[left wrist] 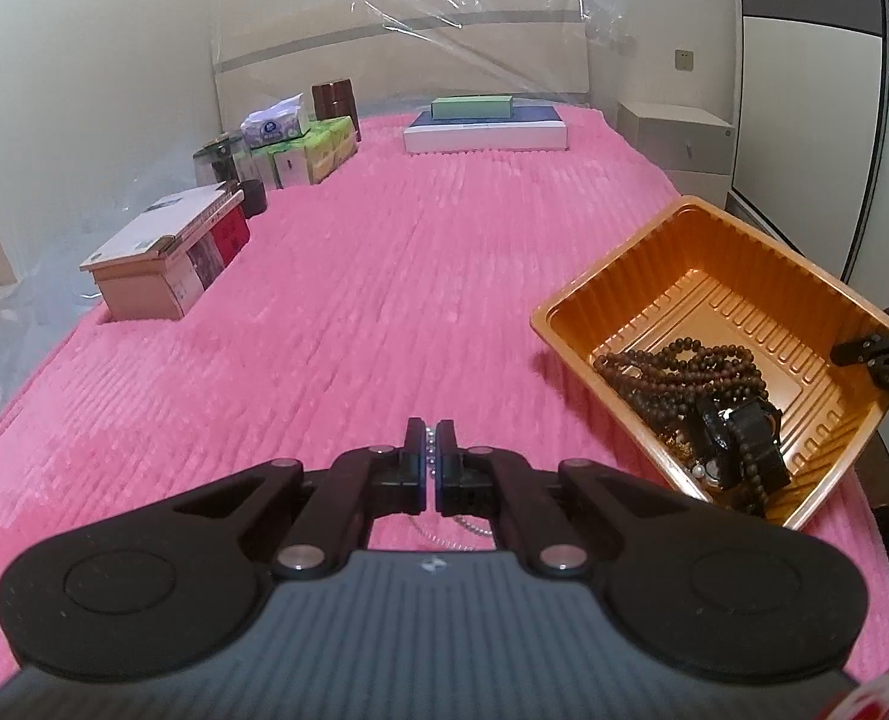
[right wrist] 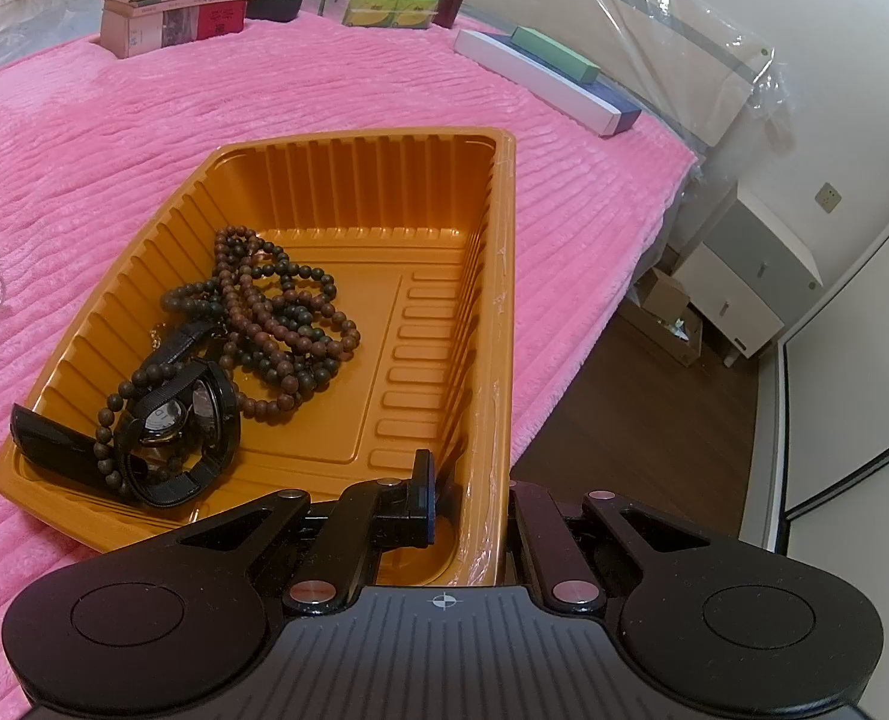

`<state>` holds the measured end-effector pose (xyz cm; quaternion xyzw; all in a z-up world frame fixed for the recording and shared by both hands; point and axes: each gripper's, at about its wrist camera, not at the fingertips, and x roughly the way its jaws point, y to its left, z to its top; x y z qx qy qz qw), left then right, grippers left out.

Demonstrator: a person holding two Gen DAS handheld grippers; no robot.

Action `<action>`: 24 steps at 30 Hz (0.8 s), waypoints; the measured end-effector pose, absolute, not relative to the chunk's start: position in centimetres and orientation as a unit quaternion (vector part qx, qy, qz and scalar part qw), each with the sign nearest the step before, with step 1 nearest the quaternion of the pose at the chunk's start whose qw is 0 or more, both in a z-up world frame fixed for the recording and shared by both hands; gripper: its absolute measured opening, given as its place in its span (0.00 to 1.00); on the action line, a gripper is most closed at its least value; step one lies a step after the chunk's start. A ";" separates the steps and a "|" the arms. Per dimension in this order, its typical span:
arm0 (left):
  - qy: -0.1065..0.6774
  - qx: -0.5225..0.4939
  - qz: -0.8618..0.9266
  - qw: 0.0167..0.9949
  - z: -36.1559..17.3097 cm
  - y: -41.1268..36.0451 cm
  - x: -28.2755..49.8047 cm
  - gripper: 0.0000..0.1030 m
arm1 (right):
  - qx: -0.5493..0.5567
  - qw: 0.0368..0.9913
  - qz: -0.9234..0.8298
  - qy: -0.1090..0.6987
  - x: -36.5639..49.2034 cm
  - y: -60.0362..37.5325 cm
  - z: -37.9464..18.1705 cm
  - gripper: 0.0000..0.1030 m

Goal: Organize jewelry
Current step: 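Lift the pearl strand over the tray with the left tool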

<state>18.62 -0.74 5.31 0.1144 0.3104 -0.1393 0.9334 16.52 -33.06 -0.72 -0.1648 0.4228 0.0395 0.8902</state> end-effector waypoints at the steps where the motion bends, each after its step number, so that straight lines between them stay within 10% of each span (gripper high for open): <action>1: 0.310 0.114 -0.140 0.934 5.4 -0.8 18.7 0.02 | -0.165 0.890 0.040 0.423 16.5 -33.1 -0.7 0.06; 24: 0.267 0.130 -0.226 0.928 10.6 -4.4 20.3 0.02 | -0.165 0.890 0.041 0.423 16.6 -33.1 -0.7 0.06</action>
